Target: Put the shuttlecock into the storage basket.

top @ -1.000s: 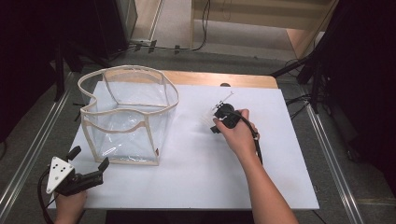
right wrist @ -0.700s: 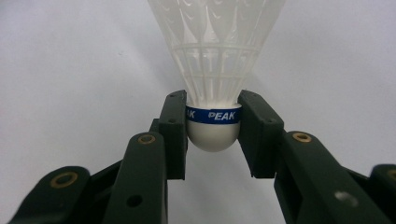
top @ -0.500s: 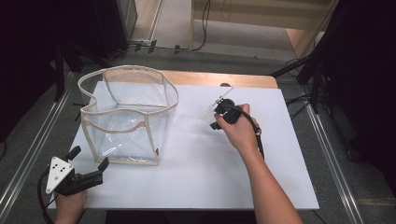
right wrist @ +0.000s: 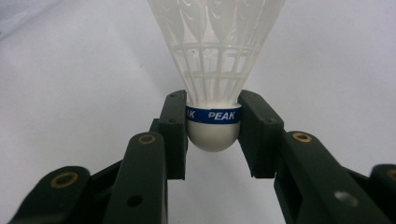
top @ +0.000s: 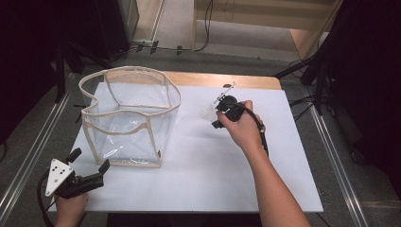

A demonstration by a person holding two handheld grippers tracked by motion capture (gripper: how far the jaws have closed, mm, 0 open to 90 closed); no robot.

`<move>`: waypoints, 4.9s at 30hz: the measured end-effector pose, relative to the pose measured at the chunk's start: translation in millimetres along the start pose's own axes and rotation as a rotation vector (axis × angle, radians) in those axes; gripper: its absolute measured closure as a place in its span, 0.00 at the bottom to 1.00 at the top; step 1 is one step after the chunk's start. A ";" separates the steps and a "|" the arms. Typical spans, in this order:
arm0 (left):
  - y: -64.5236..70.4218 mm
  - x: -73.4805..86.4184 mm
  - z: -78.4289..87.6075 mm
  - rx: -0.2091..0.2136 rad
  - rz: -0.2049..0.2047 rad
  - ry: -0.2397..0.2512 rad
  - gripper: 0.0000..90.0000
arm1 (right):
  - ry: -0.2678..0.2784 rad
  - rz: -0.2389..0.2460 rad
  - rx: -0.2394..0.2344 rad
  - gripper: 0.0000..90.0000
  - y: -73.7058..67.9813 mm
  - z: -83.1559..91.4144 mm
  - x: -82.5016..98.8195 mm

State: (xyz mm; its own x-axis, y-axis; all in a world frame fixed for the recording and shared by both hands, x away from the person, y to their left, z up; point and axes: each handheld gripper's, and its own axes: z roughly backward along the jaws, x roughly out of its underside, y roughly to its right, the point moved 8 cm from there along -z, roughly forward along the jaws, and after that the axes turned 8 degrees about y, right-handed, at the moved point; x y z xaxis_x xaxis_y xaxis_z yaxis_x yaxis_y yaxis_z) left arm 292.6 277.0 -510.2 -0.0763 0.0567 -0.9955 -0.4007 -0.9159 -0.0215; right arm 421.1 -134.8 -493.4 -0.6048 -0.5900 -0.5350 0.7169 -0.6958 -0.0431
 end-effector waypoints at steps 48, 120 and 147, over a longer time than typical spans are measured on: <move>-0.2 -0.3 0.2 0.003 0.001 0.002 0.00 | 0.043 0.017 -0.033 0.70 -5.7 31.9 -39.4; 0.3 -0.3 0.3 0.009 0.002 0.001 0.00 | 0.128 0.044 -0.035 0.70 -14.4 76.6 -97.4; 0.0 -0.5 0.2 0.008 0.002 0.003 0.00 | 0.157 0.083 -0.045 0.70 -27.2 85.1 -121.8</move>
State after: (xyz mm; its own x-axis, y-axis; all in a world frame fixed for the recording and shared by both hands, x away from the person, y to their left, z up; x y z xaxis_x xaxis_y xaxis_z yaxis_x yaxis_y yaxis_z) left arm 292.4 277.1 -509.7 -0.0742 0.0538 -0.9958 -0.4081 -0.9127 -0.0189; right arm 445.8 -78.8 -355.2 -0.4842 -0.5708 -0.6631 0.7787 -0.6268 -0.0290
